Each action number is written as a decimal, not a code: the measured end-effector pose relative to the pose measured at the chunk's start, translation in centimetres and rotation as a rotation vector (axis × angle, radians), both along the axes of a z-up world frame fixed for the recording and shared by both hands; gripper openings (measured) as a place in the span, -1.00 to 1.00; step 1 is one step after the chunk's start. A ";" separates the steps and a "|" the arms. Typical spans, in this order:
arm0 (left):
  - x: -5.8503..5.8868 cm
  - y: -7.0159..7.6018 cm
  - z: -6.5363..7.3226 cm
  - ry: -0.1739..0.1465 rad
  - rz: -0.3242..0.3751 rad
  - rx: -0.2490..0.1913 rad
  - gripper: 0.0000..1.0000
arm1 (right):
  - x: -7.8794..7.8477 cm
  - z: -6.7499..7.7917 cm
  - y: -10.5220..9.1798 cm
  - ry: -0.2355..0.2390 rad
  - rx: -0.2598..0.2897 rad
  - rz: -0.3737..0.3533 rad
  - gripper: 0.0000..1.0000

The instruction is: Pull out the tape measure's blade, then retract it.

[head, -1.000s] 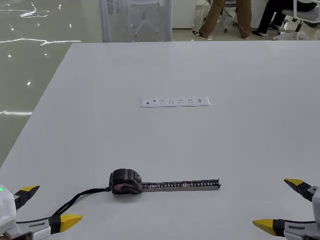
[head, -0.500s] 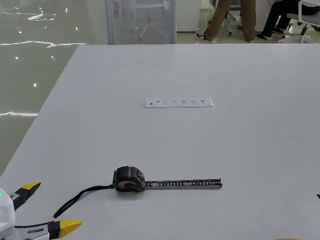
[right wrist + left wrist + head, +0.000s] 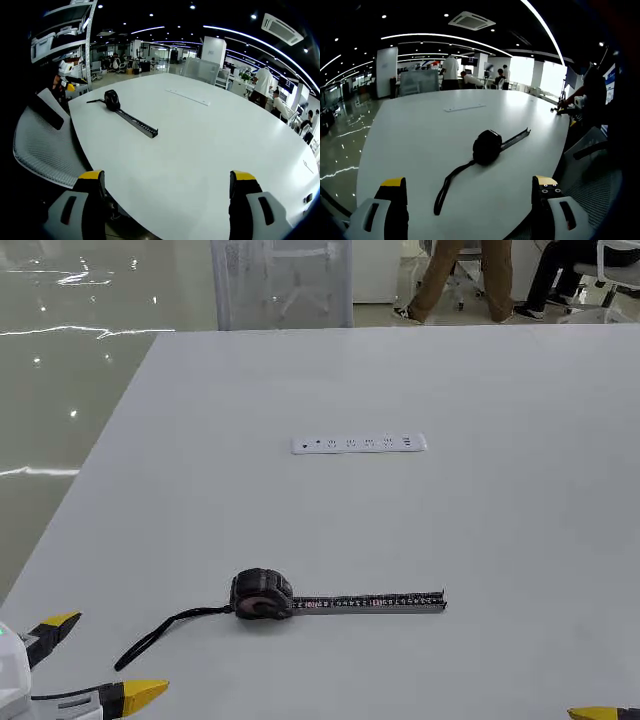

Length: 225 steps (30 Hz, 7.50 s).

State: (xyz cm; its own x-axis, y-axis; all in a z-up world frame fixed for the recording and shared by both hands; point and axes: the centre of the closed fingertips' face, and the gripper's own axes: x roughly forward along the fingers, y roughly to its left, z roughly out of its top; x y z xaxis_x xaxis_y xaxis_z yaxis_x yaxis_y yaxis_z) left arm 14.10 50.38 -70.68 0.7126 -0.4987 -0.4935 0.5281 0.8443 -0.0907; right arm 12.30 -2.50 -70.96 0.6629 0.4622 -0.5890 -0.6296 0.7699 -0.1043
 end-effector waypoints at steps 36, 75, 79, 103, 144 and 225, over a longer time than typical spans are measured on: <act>-0.2 -1.5 -0.6 -0.001 -0.024 0.025 1.00 | 0.5 -0.1 1.5 -0.018 -0.024 0.086 1.00; 4.5 -6.6 -0.3 0.004 0.167 -0.013 1.00 | 4.9 0.4 5.1 0.035 -0.161 0.333 1.00; 5.4 -7.9 -0.6 -0.011 0.146 0.001 1.00 | 5.4 0.3 5.8 0.046 -0.174 0.362 1.00; 7.6 -11.3 -3.7 -0.070 0.243 0.000 1.00 | 10.1 -2.6 10.8 0.124 -0.292 0.590 0.92; 8.2 -13.6 -6.6 -0.071 0.170 -0.022 1.00 | 11.2 -11.5 13.5 0.383 -0.428 0.795 -0.55; 11.9 -12.9 -8.9 0.124 0.404 -0.007 0.21 | 11.7 -11.8 15.2 0.375 -0.476 0.710 -0.76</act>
State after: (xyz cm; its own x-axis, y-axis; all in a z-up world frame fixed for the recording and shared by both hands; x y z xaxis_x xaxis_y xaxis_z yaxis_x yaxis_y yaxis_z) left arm 25.97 37.51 -79.59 0.7867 -0.1950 -0.5857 0.1397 0.9804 -0.1388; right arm 23.98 12.74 -82.80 0.0453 0.3408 -0.9391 -0.9928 0.1199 -0.0044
